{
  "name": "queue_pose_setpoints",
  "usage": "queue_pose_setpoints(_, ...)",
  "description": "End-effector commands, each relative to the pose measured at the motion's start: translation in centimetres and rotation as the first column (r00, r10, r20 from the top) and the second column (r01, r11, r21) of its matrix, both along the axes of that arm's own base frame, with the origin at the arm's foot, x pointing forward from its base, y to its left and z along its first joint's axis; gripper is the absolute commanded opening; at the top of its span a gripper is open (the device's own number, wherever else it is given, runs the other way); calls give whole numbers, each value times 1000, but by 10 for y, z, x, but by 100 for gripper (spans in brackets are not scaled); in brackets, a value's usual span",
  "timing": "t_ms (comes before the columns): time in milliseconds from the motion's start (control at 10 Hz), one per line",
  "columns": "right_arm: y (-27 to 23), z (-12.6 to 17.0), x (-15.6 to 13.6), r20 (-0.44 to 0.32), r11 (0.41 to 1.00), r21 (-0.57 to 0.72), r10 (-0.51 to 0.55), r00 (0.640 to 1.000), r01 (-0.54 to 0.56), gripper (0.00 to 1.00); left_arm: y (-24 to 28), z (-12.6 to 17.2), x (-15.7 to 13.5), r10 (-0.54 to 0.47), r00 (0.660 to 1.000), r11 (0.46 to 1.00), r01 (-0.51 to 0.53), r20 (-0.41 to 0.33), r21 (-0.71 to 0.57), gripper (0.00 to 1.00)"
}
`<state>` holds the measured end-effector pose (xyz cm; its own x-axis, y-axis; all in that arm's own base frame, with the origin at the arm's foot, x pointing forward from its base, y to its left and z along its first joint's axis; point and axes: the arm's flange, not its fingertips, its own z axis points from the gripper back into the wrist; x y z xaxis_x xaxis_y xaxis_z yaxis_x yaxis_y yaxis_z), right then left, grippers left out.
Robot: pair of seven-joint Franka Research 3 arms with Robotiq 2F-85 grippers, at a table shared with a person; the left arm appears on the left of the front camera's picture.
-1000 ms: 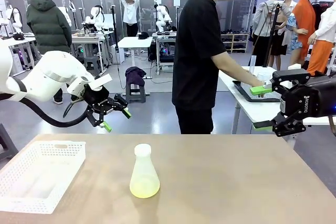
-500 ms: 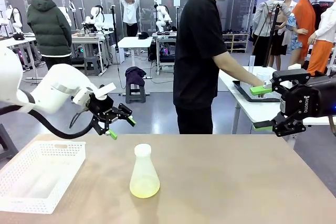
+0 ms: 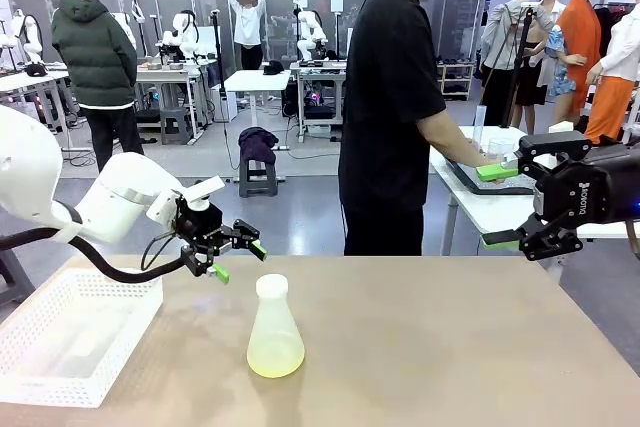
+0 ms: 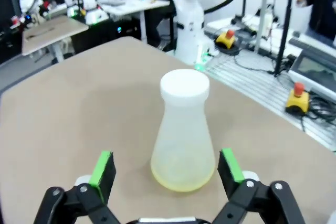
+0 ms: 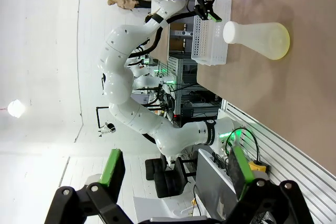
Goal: Prepare the solutions needed for the experiment.
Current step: When the human places the Big flask in the center of the table, pick up the Big flask and place it in the left Organizing basket.
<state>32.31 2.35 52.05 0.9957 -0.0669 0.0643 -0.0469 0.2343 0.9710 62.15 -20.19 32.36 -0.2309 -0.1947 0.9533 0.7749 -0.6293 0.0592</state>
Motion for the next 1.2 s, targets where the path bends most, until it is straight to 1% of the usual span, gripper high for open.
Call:
queue_pose_setpoints(0,1,0,0,8,1000,5,3,1000,-3,100,-7,-9,0,-12,996,999,9,-86,-34,100)
queue_pose_setpoints(200,1,0,0,8,1000,5,3,1000,-3,100,-16,-24,-8,-36,993,999,31,-111,-44,100)
queue_pose_setpoints(300,1,0,0,8,1000,5,3,1000,-3,100,-18,-27,-7,-54,989,997,47,-139,-55,100)
queue_pose_setpoints(400,1,0,0,8,1000,5,3,1000,-3,100,-14,-22,-3,-90,985,995,85,-146,-42,100)
queue_pose_setpoints(500,1,0,0,8,1000,5,3,1000,-3,100,-16,-28,-12,-46,995,999,43,-87,-28,100)
queue_pose_setpoints(700,1,0,0,8,1000,5,3,1000,-3,100,-16,-28,-12,-46,995,999,43,-87,-28,100)
queue_pose_setpoints(800,1,0,0,8,1000,5,3,1000,-3,100,-17,-30,-12,-59,993,998,56,-106,-31,100)
queue_pose_setpoints(900,1,0,0,8,1000,5,3,1000,-3,100,-28,-47,-14,-107,984,993,100,-142,-57,100)
queue_pose_setpoints(1000,1,0,0,8,1000,5,3,1000,-3,100,-35,-59,-18,-137,977,989,124,-161,-85,100)
queue_pose_setpoints(1100,1,0,0,8,1000,5,3,1000,-3,100,-39,-70,-22,-140,974,988,124,-181,-94,100)
